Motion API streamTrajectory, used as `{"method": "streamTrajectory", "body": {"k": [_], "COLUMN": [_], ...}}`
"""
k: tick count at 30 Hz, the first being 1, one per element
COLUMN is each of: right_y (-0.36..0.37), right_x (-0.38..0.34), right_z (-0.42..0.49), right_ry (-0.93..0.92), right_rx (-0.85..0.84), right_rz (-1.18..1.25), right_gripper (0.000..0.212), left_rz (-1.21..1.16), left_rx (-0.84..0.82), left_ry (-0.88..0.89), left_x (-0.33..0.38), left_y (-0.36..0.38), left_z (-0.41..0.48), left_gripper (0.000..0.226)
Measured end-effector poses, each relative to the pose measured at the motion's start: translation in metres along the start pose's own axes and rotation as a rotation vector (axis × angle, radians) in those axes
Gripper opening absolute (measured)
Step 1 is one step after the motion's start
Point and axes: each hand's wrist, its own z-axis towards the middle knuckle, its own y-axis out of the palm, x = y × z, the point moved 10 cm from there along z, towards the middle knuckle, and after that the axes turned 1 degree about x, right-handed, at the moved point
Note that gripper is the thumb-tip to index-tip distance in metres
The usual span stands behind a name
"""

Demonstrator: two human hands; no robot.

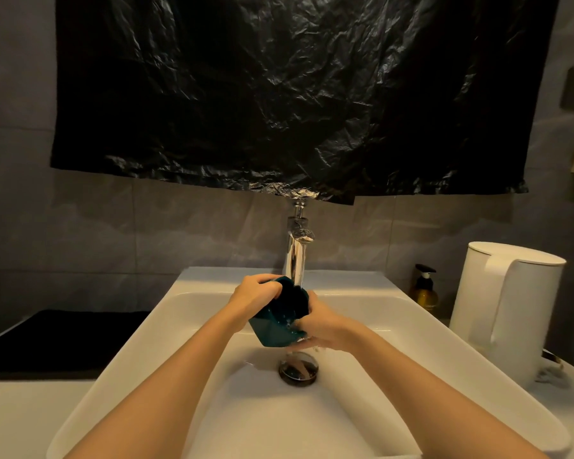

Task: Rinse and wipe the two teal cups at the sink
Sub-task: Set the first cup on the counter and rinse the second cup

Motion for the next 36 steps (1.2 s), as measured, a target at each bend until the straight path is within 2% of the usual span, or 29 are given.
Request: {"method": "streamTrajectory", "body": {"k": [2,5,9,12,14,16,18,19,21,24,26,28,30,31,34,36], "right_y": [-0.006,-0.023,-0.028,-0.024,-0.015,-0.007,-0.003,-0.005,-0.021,-0.036,-0.040,-0.029,-0.012,-0.009,-0.031,-0.038], "right_x": [-0.004,-0.006,-0.007,-0.004,0.000,0.000,0.001,0.004,0.011,0.009,0.002,-0.003,-0.004,-0.001,0.004,0.006], "right_z": [-0.001,-0.003,-0.005,-0.003,-0.001,0.001,-0.004,-0.006,-0.002,-0.004,-0.006,-0.005,-0.004,-0.003,0.000,0.000], "right_ry": [-0.019,-0.045,-0.014,0.050,0.106,0.127,0.132,0.133,0.120,0.058,0.004,-0.030,-0.032,-0.019,-0.021,-0.013], "right_rx": [0.067,0.234,0.308,0.299,0.226,0.113,0.043,0.060,0.166,0.286,0.310,0.199,0.035,0.019,0.264,0.326], "right_rz": [-0.070,-0.124,-0.116,0.133,0.393,0.456,0.314,0.212,0.030,-0.033,-0.097,-0.041,0.067,0.067,-0.123,-0.171], "right_gripper": [0.062,0.037,0.023,0.026,0.036,0.044,0.036,0.032,0.033,0.022,0.017,0.021,0.035,0.039,0.017,0.020], "left_rz": [0.000,0.010,-0.060,-0.223,-0.281,-0.243,-0.178,-0.147,-0.080,-0.059,-0.073,-0.065,-0.056,-0.050,-0.036,-0.041], "left_rx": [-0.020,-0.068,-0.066,-0.049,-0.018,0.026,0.059,0.060,0.030,-0.014,-0.007,0.014,0.030,0.029,-0.023,-0.048], "left_ry": [-0.020,-0.020,-0.035,-0.053,-0.014,0.049,0.078,0.078,0.063,0.040,0.045,0.059,0.058,0.056,0.040,0.040], "left_x": [-0.003,-0.001,0.002,0.001,0.003,0.007,0.007,0.006,0.005,0.007,0.008,0.010,0.009,0.008,0.007,0.007], "left_y": [0.001,0.010,0.010,0.008,0.005,-0.001,-0.005,-0.006,-0.002,0.006,0.005,0.001,-0.004,-0.005,0.001,0.004], "left_z": [0.000,-0.003,-0.004,0.000,-0.001,-0.002,-0.003,-0.004,-0.006,-0.009,-0.008,-0.007,-0.007,-0.006,-0.007,-0.008], "left_gripper": [0.028,0.023,0.025,0.035,0.037,0.033,0.031,0.031,0.031,0.027,0.026,0.027,0.026,0.026,0.027,0.028]}}
